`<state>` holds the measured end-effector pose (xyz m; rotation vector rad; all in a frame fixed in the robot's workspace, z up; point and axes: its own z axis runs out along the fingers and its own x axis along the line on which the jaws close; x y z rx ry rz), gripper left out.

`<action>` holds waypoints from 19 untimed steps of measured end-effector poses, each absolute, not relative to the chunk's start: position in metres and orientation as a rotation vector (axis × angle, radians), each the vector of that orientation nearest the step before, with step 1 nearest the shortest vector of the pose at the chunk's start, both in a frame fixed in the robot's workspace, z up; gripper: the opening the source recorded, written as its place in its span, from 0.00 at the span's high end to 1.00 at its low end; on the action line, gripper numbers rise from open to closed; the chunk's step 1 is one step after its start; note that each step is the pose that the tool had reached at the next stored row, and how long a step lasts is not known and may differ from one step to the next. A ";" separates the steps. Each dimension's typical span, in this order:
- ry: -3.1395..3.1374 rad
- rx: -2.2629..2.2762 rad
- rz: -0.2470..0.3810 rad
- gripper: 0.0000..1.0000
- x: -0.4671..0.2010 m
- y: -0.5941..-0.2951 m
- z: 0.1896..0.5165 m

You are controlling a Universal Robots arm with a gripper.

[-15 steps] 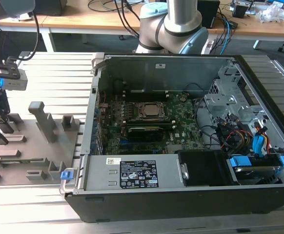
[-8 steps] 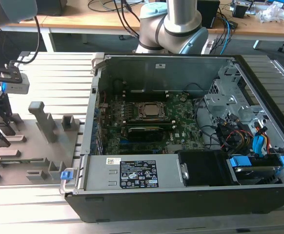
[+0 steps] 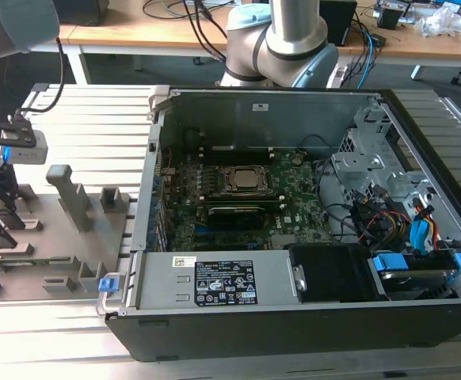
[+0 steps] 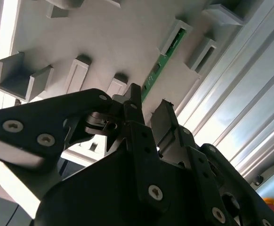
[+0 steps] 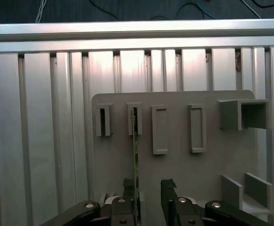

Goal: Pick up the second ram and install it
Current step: 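Pick up the second ram and move it above second insertion slot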

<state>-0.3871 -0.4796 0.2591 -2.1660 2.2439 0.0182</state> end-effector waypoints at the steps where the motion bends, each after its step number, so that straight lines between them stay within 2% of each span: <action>1: 2.244 -2.166 0.018 0.64 -0.387 -0.480 0.257; 19: 2.244 -2.167 0.017 0.64 -0.387 -0.480 0.220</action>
